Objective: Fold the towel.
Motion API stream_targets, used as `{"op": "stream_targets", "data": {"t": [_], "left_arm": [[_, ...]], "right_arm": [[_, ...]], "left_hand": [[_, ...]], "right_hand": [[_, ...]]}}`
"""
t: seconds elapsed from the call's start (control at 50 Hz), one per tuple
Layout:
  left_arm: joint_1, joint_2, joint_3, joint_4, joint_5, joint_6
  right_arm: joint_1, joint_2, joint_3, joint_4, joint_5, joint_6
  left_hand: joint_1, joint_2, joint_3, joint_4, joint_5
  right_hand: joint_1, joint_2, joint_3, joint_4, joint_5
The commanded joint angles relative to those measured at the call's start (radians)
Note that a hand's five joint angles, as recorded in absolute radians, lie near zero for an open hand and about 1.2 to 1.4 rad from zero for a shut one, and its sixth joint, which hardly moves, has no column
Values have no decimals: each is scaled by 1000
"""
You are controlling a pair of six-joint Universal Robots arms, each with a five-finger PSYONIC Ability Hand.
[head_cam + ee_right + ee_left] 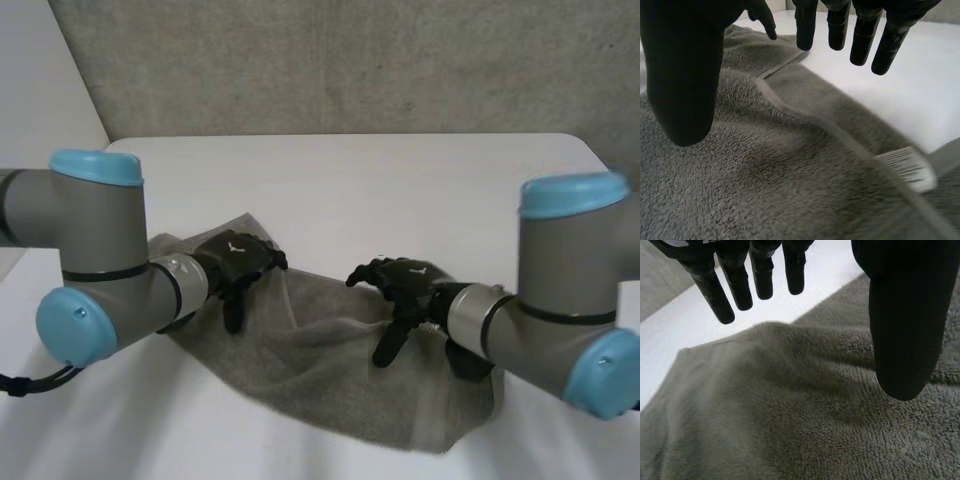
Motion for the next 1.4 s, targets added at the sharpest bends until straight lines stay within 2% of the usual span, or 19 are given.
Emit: {"op": "stream_targets", "data": {"t": [0.02,0.08,0.14,0.18,0.2,0.22,0.28,0.46,0.5,0.64,0.78,0.88,0.98,1.16,1.26,1.3,1.32,1.36,1.4], "left_arm": [[-4,-54,54,8,-1,-6],[-7,-74,63,22,2,-4],[-13,-105,78,31,-4,-2],[-15,-125,89,29,-7,-2],[-15,-125,89,29,-7,-2],[-18,-128,95,31,-5,-2],[-21,-125,141,40,-4,1],[-50,-82,413,153,-25,-2],[-58,-44,517,268,-91,-10],[-88,33,510,541,-279,-18],[-104,131,213,601,-341,-12],[-109,194,-89,598,-346,-15],[-214,268,-421,585,-352,-24],[-296,179,-512,439,-356,-79],[-299,150,-471,301,-356,-137],[-299,167,-436,244,-353,-163],[-299,167,-436,244,-353,-164],[-299,211,-397,223,-352,-165],[-297,232,-374,221,-347,-161]], "right_arm": [[80,136,-35,-124,43,46],[94,153,-44,-135,54,44],[111,184,-67,-143,85,44],[121,189,-87,-157,121,35],[121,189,-87,-157,121,35],[121,187,-98,-172,135,30],[119,173,-132,-219,158,8],[114,80,-319,-358,266,-322],[114,25,-363,-509,319,-474],[134,-75,-298,-759,283,-580],[142,-129,-164,-632,224,-629],[137,-126,-55,-363,203,-729],[136,-66,17,-145,181,-844],[131,40,41,-31,183,-875],[128,26,75,-26,181,-872],[128,6,95,-31,178,-870],[128,6,95,-31,178,-870],[127,-40,141,-43,180,-870],[128,-55,164,-55,180,-870]], "left_hand": [[326,324,329,328,328],[449,448,452,451,451],[534,533,538,536,536],[785,784,789,787,787],[787,785,790,789,789],[914,913,918,917,917],[1126,1124,1129,1128,1128],[1127,1125,1130,1129,1129],[1127,1125,1130,1129,1129],[1127,1125,1130,1129,1129],[1127,1125,1130,1129,1129],[1127,1125,1130,1129,1129],[1127,1125,1130,1129,1129],[1118,1117,1122,1121,1120],[886,885,890,889,889],[545,544,549,547,547],[543,542,546,545,545],[107,106,111,109,109],[30,29,33,32,32]], "right_hand": [[105,81,102,79,91],[140,117,137,114,127],[434,410,431,408,420],[974,950,971,948,960],[977,954,974,951,964],[1185,1162,1182,1159,1172],[1187,1164,1184,1161,1174],[1187,1164,1184,1161,1174],[1187,1164,1184,1161,1174],[1187,1164,1184,1161,1174],[1187,1164,1184,1161,1174],[1187,1164,1184,1161,1174],[1187,1164,1184,1161,1174],[1187,1164,1184,1161,1174],[1187,1164,1184,1161,1174],[1187,1164,1184,1161,1174],[1187,1164,1184,1161,1174],[1187,1164,1184,1161,1174],[1187,1164,1184,1161,1174]]}}
